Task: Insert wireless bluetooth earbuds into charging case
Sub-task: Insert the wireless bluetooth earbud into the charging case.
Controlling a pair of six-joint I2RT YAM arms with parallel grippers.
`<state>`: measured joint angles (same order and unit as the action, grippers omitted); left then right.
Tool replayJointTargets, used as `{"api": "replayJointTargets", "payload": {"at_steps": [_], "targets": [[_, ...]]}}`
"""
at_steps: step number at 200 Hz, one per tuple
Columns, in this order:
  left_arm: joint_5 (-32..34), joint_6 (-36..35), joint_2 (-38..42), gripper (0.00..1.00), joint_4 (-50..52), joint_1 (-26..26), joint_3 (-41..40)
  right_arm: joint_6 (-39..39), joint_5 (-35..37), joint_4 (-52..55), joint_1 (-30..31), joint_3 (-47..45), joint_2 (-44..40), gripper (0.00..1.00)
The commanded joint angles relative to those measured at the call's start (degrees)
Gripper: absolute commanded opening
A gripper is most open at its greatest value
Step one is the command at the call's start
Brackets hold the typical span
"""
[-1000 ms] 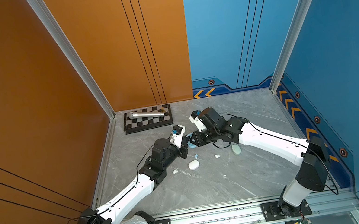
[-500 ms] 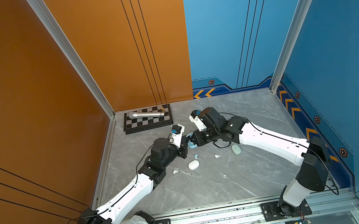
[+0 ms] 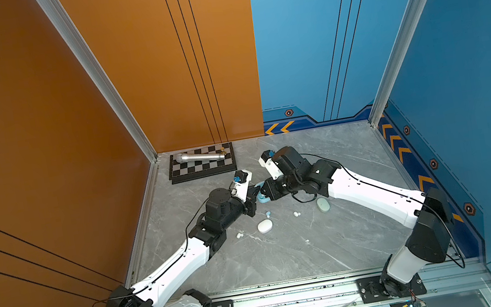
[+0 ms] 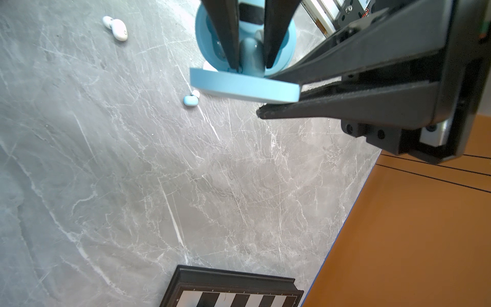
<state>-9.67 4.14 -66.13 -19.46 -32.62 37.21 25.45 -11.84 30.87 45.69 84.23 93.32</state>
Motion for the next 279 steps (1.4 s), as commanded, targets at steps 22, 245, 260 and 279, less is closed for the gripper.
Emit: {"api": "replayJointTargets", "payload": {"at_steps": [22,245,260,279], "targets": [[-1.09,0.48,0.65,0.00,-1.44,-0.17,1.42,1.67,-0.82,-2.11,-0.18,0.45,-0.68,0.14],[-9.90,0.36,1.52,0.00,-0.15,2.16,1.85,-5.61,-1.15,0.40,-2.54,-2.31,-5.34,0.14],[-10.18,0.19,1.50,0.00,0.04,2.23,1.90,-6.24,-1.15,0.84,-2.63,-2.14,-5.51,0.14],[-10.08,-0.02,1.63,0.00,0.48,2.39,2.11,-6.95,-1.64,1.12,-2.72,-2.14,-5.84,0.14]]}}
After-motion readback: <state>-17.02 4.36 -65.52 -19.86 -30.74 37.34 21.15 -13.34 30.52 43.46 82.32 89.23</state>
